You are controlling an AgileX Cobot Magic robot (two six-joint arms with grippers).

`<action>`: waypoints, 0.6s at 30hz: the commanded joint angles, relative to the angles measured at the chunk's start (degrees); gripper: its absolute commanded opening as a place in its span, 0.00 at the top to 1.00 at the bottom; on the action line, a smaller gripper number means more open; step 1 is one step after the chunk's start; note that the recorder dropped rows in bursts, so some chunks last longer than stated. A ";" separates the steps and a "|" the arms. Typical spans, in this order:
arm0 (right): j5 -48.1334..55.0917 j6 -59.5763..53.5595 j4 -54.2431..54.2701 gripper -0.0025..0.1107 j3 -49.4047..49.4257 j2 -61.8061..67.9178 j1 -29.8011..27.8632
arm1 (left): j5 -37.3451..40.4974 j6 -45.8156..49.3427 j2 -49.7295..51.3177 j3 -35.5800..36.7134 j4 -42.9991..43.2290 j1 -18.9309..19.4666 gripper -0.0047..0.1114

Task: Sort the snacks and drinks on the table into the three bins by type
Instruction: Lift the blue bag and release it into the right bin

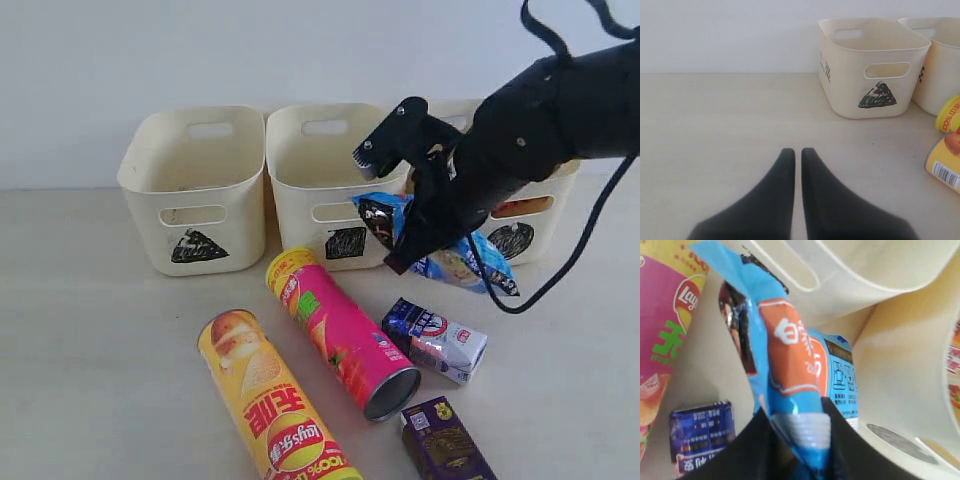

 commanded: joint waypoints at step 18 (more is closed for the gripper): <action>-0.54 -0.83 5.46 0.98 -1.60 -15.05 -6.22 | -0.15 -0.21 -0.22 0.18 -0.26 0.11 0.93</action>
